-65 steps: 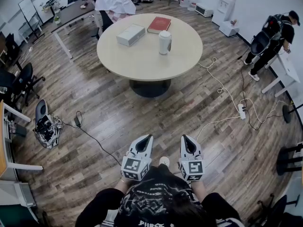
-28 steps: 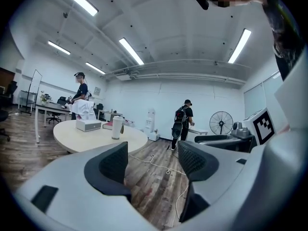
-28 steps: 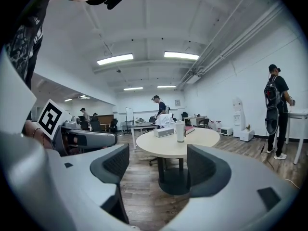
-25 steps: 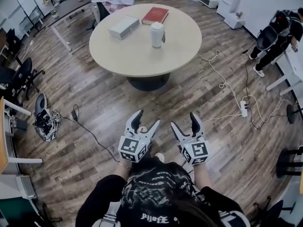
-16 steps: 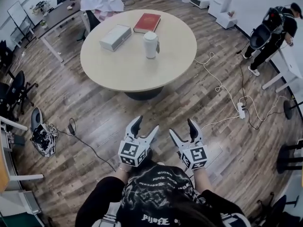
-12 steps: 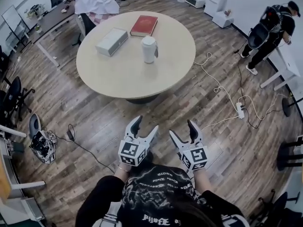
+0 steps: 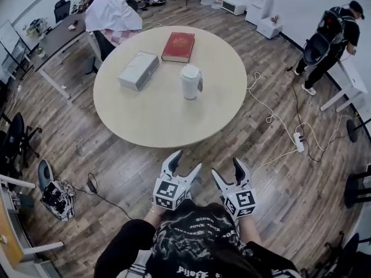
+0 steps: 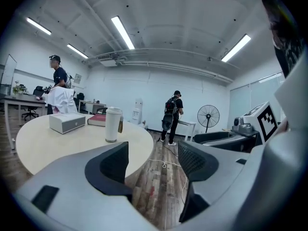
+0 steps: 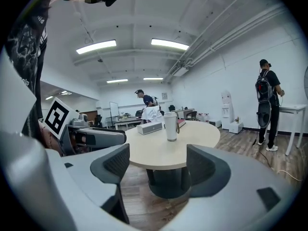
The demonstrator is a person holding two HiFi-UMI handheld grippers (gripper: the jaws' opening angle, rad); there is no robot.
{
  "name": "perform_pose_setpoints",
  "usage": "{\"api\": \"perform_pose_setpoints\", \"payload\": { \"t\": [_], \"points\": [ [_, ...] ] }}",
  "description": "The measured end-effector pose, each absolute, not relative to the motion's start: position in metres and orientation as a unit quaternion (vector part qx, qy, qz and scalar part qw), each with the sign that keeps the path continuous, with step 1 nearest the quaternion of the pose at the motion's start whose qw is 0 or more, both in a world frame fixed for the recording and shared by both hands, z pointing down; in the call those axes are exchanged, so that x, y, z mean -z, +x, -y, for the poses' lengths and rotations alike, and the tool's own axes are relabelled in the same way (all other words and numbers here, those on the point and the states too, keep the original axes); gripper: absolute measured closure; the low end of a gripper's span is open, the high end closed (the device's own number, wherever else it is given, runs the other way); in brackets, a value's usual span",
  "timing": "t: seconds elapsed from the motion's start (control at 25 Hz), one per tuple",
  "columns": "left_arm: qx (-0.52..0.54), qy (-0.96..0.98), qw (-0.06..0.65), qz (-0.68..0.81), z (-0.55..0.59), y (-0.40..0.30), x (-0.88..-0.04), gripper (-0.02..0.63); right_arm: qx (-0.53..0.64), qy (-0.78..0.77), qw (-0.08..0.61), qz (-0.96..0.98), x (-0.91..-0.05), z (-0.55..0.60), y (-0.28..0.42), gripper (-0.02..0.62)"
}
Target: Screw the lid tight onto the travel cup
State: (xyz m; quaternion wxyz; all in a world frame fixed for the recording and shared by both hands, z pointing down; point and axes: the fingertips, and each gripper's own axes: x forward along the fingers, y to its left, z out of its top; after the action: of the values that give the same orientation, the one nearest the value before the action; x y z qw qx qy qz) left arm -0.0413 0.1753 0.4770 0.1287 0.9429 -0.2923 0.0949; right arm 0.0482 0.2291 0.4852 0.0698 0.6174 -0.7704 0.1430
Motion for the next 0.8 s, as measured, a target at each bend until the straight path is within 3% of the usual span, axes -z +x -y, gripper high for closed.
{"api": "perform_pose_setpoints", "payload": {
  "t": [0.64, 0.8],
  "points": [
    [-0.115, 0.933, 0.138, 0.312, -0.111, -0.049, -0.497, 0.273, -0.193, 0.601, 0.039, 0.774, -0.511, -0.154, 0.052, 0.247],
    [-0.106, 0.918, 0.15, 0.351, -0.079, -0.046, -0.497, 0.273, -0.181, 0.57, 0.074, 0.798, -0.518, -0.119, 0.059, 0.247]
  ]
}}
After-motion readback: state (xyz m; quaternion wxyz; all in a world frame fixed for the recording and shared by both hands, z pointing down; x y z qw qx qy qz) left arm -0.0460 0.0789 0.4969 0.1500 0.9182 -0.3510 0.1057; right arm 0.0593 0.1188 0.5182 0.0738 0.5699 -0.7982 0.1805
